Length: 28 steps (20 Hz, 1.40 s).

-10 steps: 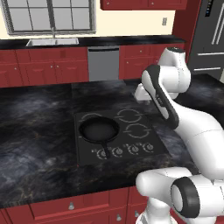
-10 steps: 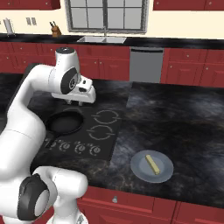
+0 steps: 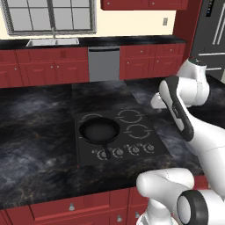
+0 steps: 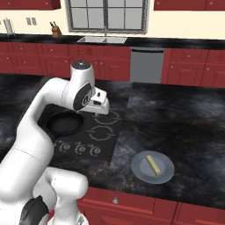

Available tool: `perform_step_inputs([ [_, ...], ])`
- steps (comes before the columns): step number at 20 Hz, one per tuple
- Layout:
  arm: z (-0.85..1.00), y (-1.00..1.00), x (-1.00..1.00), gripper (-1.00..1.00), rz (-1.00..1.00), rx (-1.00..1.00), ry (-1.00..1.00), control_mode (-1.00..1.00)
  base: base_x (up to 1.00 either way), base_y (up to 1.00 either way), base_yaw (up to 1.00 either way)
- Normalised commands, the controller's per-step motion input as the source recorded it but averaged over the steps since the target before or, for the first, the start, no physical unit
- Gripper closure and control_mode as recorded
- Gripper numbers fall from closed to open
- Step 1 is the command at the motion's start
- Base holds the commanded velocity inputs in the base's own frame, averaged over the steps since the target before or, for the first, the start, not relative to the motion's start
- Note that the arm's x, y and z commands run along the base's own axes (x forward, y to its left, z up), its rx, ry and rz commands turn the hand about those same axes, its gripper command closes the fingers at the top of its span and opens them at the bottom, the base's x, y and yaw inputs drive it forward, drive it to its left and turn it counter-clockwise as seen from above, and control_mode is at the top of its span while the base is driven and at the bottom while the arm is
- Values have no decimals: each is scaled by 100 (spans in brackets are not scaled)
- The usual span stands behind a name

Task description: Pick up the butter stick and place it in the pan. Then turn on the burner for the pan.

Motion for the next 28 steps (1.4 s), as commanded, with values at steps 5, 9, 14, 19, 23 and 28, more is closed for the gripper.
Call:
perform_step_inputs([
  [5, -47, -78, -13, -100, 0, 0, 1, -100, 0, 0, 0],
  [9, -44, -96, -9, -100, 1, 0, 3, -100, 0, 0, 0],
  [14, -37, -98, -9, -100, 1, 0, 7, -100, 0, 0, 0],
  [19, -45, -97, -10, -100, 0, 0, 6, -100, 0, 0, 0],
  [23, -45, -70, -17, -100, 0, 0, 1, -100, 0, 0, 0],
  [28, -33, -27, 0, -100, 1, 0, 0, -100, 0, 0, 0],
])
